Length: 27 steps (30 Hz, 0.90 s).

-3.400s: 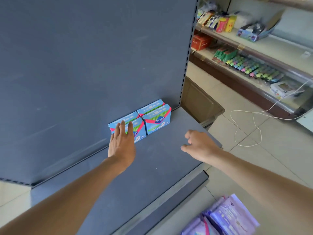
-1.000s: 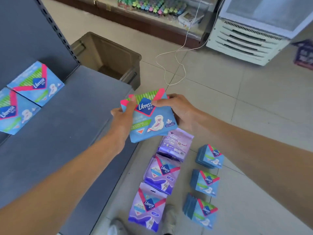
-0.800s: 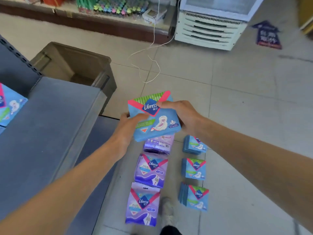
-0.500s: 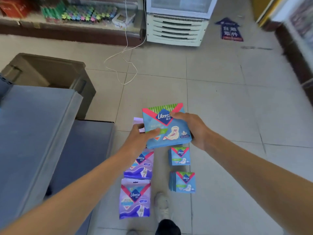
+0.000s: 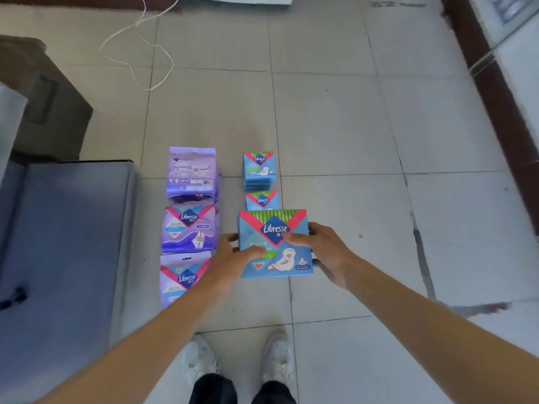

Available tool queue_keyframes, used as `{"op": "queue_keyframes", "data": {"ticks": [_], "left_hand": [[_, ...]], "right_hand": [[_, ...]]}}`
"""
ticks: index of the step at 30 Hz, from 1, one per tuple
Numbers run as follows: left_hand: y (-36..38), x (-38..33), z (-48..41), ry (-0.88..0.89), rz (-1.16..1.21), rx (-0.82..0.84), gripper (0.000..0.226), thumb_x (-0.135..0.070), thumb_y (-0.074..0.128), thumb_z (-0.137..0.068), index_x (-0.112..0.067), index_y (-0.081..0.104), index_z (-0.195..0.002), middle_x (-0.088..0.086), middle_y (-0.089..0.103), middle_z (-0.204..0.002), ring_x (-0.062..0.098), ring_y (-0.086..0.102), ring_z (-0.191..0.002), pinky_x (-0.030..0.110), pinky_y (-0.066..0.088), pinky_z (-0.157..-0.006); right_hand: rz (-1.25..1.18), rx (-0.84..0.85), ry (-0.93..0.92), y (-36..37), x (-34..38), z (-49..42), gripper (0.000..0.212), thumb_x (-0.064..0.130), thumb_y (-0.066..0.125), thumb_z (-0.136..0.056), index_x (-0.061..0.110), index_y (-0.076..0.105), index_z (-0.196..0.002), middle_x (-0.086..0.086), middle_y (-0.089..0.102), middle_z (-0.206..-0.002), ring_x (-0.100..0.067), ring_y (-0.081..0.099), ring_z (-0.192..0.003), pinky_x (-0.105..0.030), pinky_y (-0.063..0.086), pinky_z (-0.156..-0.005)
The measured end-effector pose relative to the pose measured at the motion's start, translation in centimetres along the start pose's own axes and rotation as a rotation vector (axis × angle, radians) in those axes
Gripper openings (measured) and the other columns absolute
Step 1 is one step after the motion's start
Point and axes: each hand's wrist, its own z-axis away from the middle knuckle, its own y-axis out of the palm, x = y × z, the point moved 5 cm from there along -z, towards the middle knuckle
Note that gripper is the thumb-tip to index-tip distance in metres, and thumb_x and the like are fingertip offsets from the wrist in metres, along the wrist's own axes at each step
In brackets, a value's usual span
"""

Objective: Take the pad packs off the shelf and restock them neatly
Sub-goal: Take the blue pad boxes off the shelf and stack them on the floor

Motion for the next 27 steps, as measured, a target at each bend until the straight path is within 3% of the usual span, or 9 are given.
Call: {"op": "queue_keyframes", "data": {"ticks": [5,9,11,15,17,21,23,25,27], "left_hand": [[2.5,6.2,0.1,-0.052,-0.108,0.010,0.085,-0.023,0.073,-0.041,-0.004,0.047,-0.120,0.002,0.067,-0.086,0.008,0.068,-0.060,0.019,0.048,-0.051],[3.9,10.4,-0.3,-0.106,-0.114,0.014,0.081,-0.026,0.070,-0.045,-0.009,0.039,-0.118,-0.003,0.061,-0.084,0.010,0.064,-0.068,0.020,0.048,-0.055],[3.8,12.5,-0.8,-0.131,-0.145,0.003,0.085,-0.031,0.073,-0.042,-0.010,0.039,-0.118,-0.002,0.063,-0.086,0.013,0.066,-0.072,0.026,0.051,-0.064],[3.3,16.5,-2.6,-0.162,-0.194,0.001,0.069,-0.032,0.071,-0.050,-0.015,0.040,-0.108,0.002,0.064,-0.092,0.017,0.068,-0.080,0.034,0.055,-0.073],[3.1,18.6,-3.9,-0.172,-0.207,0.018,0.064,-0.031,0.073,-0.049,-0.015,0.042,-0.103,0.003,0.065,-0.093,0.018,0.069,-0.080,0.031,0.054,-0.069],[2.9,23.4,-7.2,-0.166,-0.241,0.077,0.034,-0.025,0.071,-0.053,-0.015,0.059,-0.084,0.007,0.071,-0.083,0.011,0.070,-0.063,0.021,0.053,-0.055],[2.8,26.0,-8.9,-0.188,-0.249,0.082,0.037,-0.025,0.074,-0.058,-0.010,0.063,-0.089,0.010,0.073,-0.087,0.009,0.070,-0.062,0.017,0.051,-0.052],[2.5,28.7,-11.1,-0.213,-0.236,0.058,0.034,-0.024,0.077,-0.065,-0.010,0.062,-0.092,0.006,0.072,-0.084,0.007,0.069,-0.062,0.015,0.051,-0.051],[2.1,31.3,-13.6,-0.245,-0.252,0.029,0.055,-0.036,0.077,-0.055,-0.009,0.061,-0.101,0.009,0.073,-0.092,0.015,0.072,-0.074,0.024,0.056,-0.062]], "right_hand": [[-0.087,-0.041,0.093,-1.9,-7.9,0.5,0.046,0.017,0.076,-0.078,0.007,0.054,-0.118,-0.002,0.071,-0.096,-0.014,0.069,-0.075,-0.025,0.054,-0.064],[-0.141,-0.062,0.145,-2.8,-12.8,0.0,0.046,0.016,0.077,-0.078,0.007,0.054,-0.117,0.000,0.071,-0.093,-0.015,0.070,-0.076,-0.024,0.055,-0.062],[-0.158,-0.070,0.154,-3.0,-14.7,-0.6,0.046,0.013,0.077,-0.077,0.006,0.055,-0.116,-0.002,0.071,-0.095,-0.016,0.070,-0.075,-0.022,0.053,-0.056],[-0.161,-0.078,0.167,-2.5,-18.5,-2.3,0.041,0.009,0.076,-0.078,0.007,0.054,-0.113,-0.005,0.069,-0.098,-0.014,0.069,-0.071,-0.016,0.050,-0.049],[-0.168,-0.082,0.173,-2.2,-20.7,-3.6,0.040,0.005,0.075,-0.078,0.007,0.054,-0.111,-0.007,0.068,-0.099,-0.014,0.068,-0.070,-0.015,0.050,-0.048],[-0.150,-0.098,0.184,-1.7,-25.8,-6.9,0.035,-0.003,0.073,-0.077,0.011,0.055,-0.103,-0.004,0.066,-0.093,-0.014,0.066,-0.069,-0.017,0.051,-0.048],[-0.154,-0.097,0.186,-1.2,-28.3,-8.8,0.028,-0.006,0.071,-0.078,0.013,0.057,-0.095,-0.002,0.066,-0.086,-0.012,0.066,-0.064,-0.019,0.052,-0.049],[-0.148,-0.107,0.185,-0.9,-30.6,-10.8,0.027,-0.006,0.071,-0.078,0.008,0.060,-0.100,-0.001,0.068,-0.085,-0.014,0.067,-0.064,-0.022,0.055,-0.053],[-0.136,-0.112,0.196,-0.4,-32.7,-13.0,0.034,-0.003,0.071,-0.079,0.004,0.061,-0.110,-0.006,0.070,-0.090,-0.018,0.068,-0.068,-0.026,0.056,-0.058]]}}
